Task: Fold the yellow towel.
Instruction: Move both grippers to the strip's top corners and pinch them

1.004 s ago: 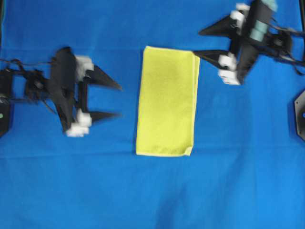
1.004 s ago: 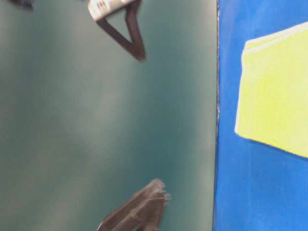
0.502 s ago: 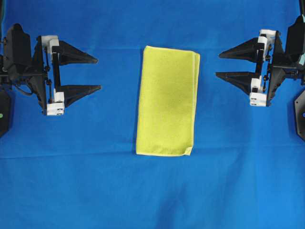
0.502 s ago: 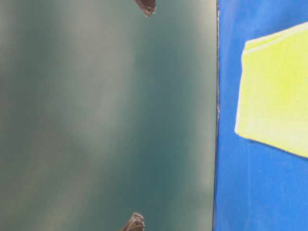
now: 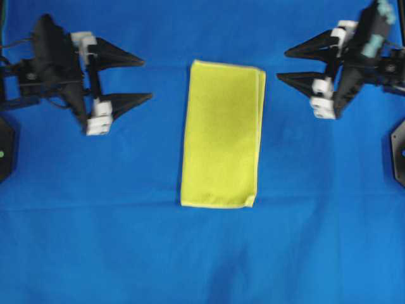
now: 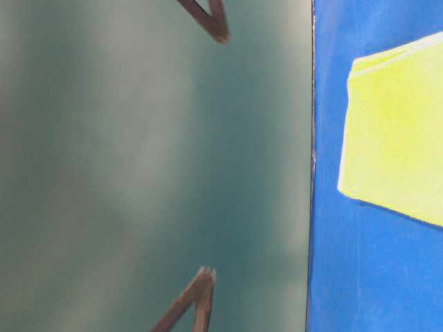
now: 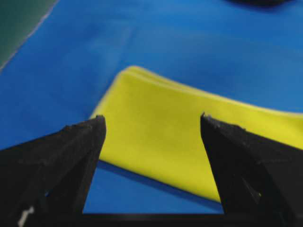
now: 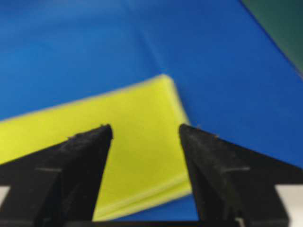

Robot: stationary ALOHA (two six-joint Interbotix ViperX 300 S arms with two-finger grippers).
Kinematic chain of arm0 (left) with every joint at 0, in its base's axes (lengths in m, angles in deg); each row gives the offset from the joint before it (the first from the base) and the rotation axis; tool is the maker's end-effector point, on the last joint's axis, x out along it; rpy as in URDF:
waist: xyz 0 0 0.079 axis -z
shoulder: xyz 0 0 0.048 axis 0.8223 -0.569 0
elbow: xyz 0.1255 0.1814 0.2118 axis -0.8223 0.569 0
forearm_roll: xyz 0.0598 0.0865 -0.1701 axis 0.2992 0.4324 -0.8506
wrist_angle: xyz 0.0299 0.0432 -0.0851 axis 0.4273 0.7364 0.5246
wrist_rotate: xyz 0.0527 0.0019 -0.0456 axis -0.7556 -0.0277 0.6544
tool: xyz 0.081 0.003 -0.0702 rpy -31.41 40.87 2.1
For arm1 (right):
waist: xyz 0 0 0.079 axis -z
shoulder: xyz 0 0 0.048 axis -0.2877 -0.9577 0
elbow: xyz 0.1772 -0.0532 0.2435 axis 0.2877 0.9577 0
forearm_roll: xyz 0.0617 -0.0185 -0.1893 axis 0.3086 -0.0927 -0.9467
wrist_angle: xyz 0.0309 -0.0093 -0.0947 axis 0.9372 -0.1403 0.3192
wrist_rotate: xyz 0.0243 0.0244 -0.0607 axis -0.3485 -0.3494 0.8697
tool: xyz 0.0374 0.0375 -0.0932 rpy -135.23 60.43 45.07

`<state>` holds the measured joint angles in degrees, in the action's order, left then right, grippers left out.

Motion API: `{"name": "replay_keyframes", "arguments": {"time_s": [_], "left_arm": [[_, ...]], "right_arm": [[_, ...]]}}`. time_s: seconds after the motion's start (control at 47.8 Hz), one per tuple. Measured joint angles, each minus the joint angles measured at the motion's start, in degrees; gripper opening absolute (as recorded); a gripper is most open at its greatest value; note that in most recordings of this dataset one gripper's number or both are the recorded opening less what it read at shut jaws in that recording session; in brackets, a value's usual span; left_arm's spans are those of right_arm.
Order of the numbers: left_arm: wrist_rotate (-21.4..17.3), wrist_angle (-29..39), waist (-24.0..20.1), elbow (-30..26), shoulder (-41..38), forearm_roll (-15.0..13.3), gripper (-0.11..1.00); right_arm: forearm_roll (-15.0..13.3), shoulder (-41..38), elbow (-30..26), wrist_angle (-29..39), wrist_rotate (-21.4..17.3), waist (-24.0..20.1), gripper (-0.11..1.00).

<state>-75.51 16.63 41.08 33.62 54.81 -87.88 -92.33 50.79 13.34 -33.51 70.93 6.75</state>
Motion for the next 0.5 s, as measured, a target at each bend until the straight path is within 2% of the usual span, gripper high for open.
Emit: {"name": "replay_keyframes", "arguments": {"time_s": [0.125,0.23,0.502], "left_arm": [[-0.1,0.6,-3.6,-4.8,-7.4,-0.1,0.77],[0.0,0.8,-5.4,-7.7,-12.7,0.0,0.77],[-0.1,0.9,-7.5,-15.0,-26.5,-0.1,0.77]], "right_arm": [[0.0,-7.2,-4.3,4.6,0.3,2.5,0.62],[-0.3,-12.5,-7.3,6.7,0.4,2.8,0.62],[-0.7,-24.2,-12.5,7.8,0.6,4.2,0.62]]}}
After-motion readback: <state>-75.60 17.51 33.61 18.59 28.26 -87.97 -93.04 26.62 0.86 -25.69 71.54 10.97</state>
